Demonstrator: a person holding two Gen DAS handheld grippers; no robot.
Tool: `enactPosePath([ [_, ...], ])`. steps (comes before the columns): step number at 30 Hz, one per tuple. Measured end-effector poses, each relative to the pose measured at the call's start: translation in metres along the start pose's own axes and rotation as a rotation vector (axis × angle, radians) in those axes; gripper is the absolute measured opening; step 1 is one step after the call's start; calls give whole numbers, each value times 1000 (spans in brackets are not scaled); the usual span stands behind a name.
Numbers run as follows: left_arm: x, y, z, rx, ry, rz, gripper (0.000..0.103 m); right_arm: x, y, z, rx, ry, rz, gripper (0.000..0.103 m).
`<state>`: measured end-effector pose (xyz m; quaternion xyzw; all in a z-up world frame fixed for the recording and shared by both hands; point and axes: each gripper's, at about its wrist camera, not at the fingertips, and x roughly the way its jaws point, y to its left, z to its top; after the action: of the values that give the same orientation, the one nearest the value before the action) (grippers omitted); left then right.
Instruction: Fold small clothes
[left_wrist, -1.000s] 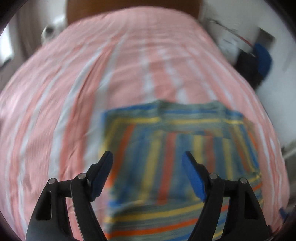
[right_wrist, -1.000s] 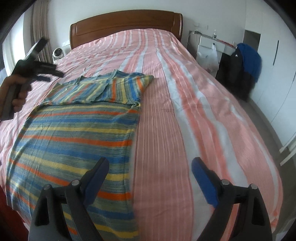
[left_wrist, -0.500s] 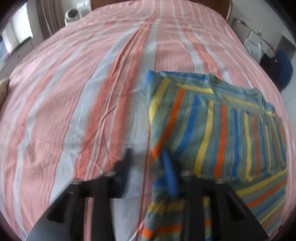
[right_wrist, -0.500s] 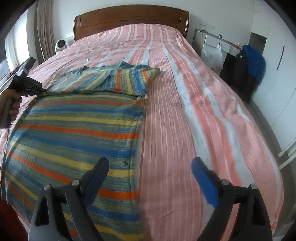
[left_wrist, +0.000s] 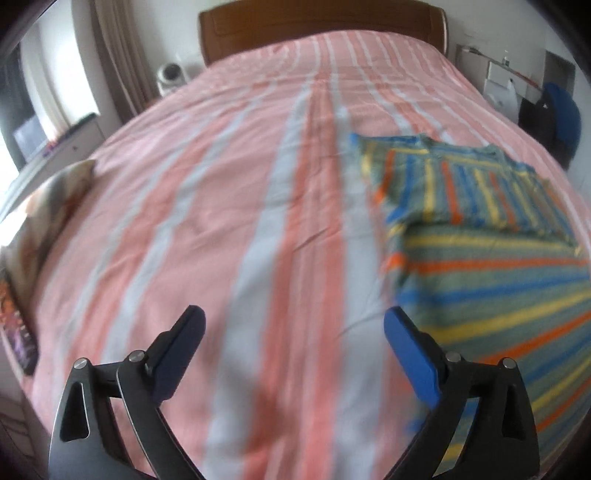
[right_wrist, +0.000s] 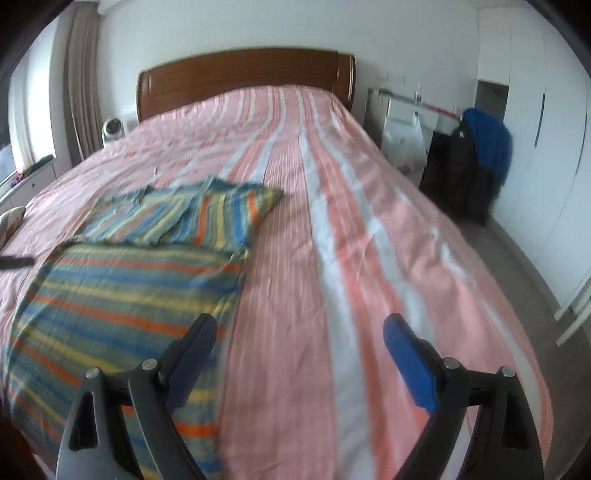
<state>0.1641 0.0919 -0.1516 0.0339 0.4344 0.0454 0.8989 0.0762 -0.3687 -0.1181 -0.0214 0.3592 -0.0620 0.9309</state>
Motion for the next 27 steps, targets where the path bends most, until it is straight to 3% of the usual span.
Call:
enactPosePath([
  [4, 18, 28, -24, -80, 5, -10, 98, 25, -10, -8, -33, -40, -37, 93],
  [7, 29, 39, -39, -141, -37, -31, 103, 49, -14, -22, -37, 3, -49, 93],
  [11, 30, 42, -44, -157, -84, -54, 103, 76, -23, -34, 9, 95, 10, 95],
  [27, 30, 37, -45, -146, -93, -40, 103, 77, -27, -40, 45, 78, 37, 97],
])
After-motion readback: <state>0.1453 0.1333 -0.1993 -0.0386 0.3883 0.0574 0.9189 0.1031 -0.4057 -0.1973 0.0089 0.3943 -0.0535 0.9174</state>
